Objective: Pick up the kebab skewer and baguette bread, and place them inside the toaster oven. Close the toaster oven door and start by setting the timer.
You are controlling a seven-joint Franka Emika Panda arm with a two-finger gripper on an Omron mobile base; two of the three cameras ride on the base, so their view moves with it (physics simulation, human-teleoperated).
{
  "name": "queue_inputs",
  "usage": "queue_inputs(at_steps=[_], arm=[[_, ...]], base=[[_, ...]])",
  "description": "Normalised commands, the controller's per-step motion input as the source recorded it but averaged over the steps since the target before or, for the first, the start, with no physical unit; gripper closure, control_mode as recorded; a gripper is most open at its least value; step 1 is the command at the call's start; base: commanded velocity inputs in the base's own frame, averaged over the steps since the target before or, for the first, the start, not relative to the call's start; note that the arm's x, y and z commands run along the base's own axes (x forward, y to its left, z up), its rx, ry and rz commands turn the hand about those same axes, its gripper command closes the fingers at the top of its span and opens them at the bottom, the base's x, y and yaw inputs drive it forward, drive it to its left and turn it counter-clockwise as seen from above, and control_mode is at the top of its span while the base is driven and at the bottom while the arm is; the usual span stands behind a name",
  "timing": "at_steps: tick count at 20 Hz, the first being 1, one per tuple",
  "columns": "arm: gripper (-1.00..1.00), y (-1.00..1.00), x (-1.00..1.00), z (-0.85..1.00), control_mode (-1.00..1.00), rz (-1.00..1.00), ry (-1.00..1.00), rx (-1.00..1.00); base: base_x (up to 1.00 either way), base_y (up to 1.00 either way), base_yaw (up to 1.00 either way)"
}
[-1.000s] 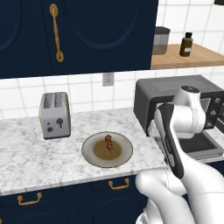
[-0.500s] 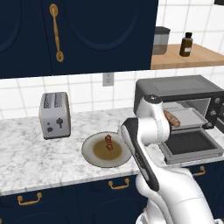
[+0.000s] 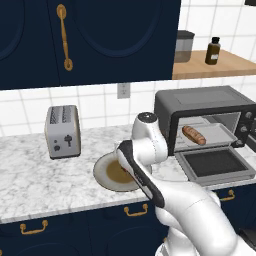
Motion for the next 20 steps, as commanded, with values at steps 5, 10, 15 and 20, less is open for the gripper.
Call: queue_inputs(at_steps=[5,10,15,20], arm=[[-1.0,0.08,0.46,-0.5,-1.0,0.0,0.07,-0.01],[-1.0,0.01,0.29,-0.38,-1.0,0.0,0.04,-0.02],[-1.0,0.0,0.22,-0.35,-1.0,0.0,0.04,-0.05],[-1.0,0.03,0.15,-0.19,-1.0,0.0,0.0,-0.07]], base=[[0.0,0.0,0.0],[0.0,0.0,0.0],[0.0,0.0,0.0],[0.0,0.0,0.0]])
